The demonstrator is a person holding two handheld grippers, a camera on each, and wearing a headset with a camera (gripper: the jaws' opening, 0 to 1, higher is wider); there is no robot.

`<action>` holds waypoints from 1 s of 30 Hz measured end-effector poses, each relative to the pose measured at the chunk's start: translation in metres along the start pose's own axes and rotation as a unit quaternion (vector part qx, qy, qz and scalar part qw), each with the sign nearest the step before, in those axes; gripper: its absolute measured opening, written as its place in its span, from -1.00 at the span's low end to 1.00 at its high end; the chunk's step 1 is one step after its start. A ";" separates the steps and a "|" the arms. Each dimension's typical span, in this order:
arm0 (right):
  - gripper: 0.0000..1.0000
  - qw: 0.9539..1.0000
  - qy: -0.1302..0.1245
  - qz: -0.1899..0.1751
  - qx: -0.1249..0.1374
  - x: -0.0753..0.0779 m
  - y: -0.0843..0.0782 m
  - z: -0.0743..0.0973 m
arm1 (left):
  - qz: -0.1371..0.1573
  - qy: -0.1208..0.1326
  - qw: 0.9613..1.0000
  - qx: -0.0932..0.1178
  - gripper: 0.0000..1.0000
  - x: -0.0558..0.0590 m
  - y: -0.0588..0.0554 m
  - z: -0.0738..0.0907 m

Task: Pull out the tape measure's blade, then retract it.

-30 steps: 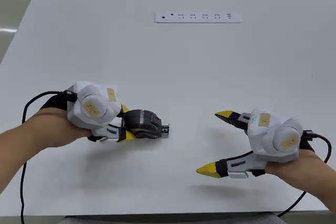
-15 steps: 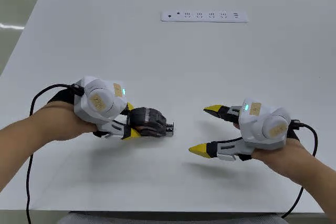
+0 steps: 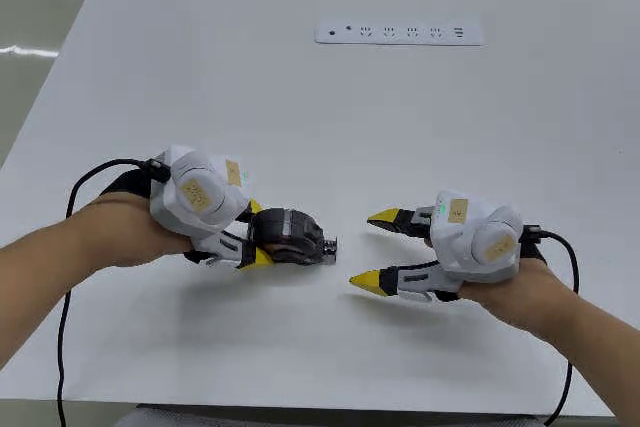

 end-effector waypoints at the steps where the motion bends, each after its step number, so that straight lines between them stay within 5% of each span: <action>1: -0.15 1.000 0.001 0.001 -0.001 0.000 0.000 -0.002 | 0.000 -0.001 1.000 0.001 -0.41 0.000 0.000 0.000; 30: -0.61 0.999 0.033 0.017 -0.001 -0.002 0.007 -0.034 | 0.004 -0.014 1.000 0.001 -0.40 -0.002 -0.002 -0.001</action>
Point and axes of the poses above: the centre of the closed fingertips' face, and the gripper's own axes: z roughly backward along the fingers, x roughly to its right, y roughly out of its top, the point moved 3 cm from there along z, roughly backward along the fingers, and after that the axes turned 11 degrees about -z, right-handed, at the moved point
